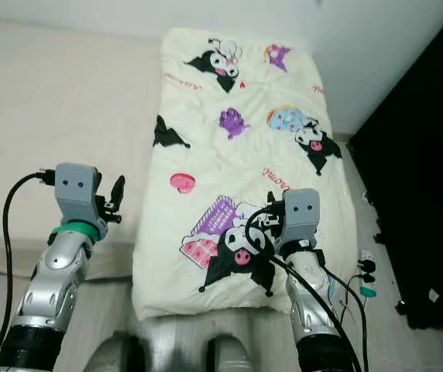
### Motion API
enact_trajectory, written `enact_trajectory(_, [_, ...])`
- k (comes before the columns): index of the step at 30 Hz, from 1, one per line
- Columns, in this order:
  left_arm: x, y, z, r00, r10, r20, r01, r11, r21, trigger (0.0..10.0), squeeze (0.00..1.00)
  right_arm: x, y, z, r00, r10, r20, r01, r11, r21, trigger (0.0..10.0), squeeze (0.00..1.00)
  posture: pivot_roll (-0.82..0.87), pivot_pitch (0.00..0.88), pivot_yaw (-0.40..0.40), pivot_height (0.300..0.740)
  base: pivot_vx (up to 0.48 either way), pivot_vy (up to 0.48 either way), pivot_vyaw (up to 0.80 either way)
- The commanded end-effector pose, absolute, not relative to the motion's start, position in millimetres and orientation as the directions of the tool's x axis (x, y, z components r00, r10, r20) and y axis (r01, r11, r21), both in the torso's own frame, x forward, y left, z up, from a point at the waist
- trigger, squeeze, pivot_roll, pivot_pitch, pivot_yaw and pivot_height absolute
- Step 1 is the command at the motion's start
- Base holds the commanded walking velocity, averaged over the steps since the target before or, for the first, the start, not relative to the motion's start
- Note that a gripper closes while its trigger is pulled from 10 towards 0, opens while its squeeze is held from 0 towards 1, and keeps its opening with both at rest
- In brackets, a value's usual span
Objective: Clean up the room
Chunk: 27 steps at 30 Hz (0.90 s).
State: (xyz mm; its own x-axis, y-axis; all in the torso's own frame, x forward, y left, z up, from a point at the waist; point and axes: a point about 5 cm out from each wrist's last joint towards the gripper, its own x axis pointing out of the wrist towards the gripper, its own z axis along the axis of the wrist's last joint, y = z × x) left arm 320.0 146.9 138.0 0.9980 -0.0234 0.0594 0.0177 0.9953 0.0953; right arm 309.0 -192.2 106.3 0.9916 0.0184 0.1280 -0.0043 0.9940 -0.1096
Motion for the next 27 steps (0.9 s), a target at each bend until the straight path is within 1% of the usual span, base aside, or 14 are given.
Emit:
enact_trajectory(1, [316, 144, 123, 0.999, -0.035, 0.01, 0.034, 0.994, 0.104, 10.0, 0.0, 304, -197, 95, 0.996, -0.003, 0.089, 0.013, 0.993, -0.118, 10.0, 0.0, 0.04, 0.117, -0.045, 0.74, 0.0, 0.0, 0.0])
enact_trajectory(7, [309, 141, 104, 0.997, -0.059, -0.051, 0.065, 0.991, 0.115, 10.0, 0.0, 297, -200, 77, 0.999, -0.024, 0.029, 0.027, 0.991, -0.133, 10.0, 0.0, 0.04, 0.118, -0.042, 0.74, 0.0, 0.0, 0.0])
enact_trajectory(12, [303, 137, 91, 0.988, -0.121, -0.098, 0.132, 0.984, 0.119, 10.0, 0.0, 291, -197, 59, 0.999, -0.034, -0.033, 0.031, 0.996, -0.08, 10.0, 0.0, 0.04, 0.112, -0.039, 0.74, 0.0, 0.0, 0.0])
enact_trajectory(15, [302, 137, 85, 0.984, -0.122, -0.129, 0.136, 0.985, 0.108, 10.0, 0.0, 287, -193, 48, 0.997, -0.029, -0.071, 0.024, 0.997, -0.075, 10.0, 0.0, 0.04, 0.108, -0.037, 0.74, 0.0, 0.0, 0.0])
enact_trajectory(21, [301, 135, 81, 0.978, -0.147, -0.149, 0.16, 0.984, 0.074, 10.0, 0.0, 285, -187, 43, 0.997, -0.02, -0.077, 0.015, 0.998, -0.06, 10.0, 0.0, 0.04, 0.103, -0.029, 0.74, 0.0, 0.0, 0.0])
enact_trajectory(27, [303, 133, 81, 0.976, -0.161, -0.15, 0.171, 0.983, 0.06, 10.0, 0.0, 289, -179, 46, 0.998, -0.008, -0.057, 0.006, 0.999, -0.032, 10.0, 0.0, 0.04, 0.099, -0.019, 0.74, 0.0, 0.0, 0.0])
